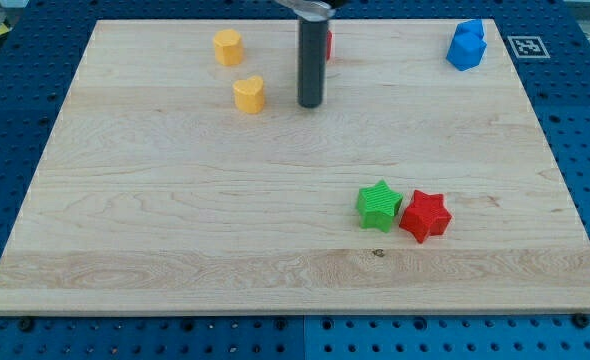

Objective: Slide the green circle towards the top center of the board

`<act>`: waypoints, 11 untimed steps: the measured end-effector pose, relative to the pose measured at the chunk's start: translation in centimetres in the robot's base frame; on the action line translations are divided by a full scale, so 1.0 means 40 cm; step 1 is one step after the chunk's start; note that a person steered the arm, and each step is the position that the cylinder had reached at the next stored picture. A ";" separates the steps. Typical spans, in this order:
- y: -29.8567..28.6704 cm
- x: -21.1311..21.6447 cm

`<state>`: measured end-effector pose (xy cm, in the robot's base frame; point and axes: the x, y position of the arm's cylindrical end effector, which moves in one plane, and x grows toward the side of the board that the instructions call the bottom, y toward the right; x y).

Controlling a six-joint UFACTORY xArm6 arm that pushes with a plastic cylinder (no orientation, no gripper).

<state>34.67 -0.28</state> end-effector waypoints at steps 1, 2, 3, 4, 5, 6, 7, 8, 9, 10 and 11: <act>-0.049 -0.042; -0.045 -0.090; -0.046 -0.103; -0.041 0.041; -0.006 0.043; 0.105 0.000; 0.106 -0.027; 0.098 -0.095; 0.073 -0.108; 0.065 -0.108; 0.105 -0.096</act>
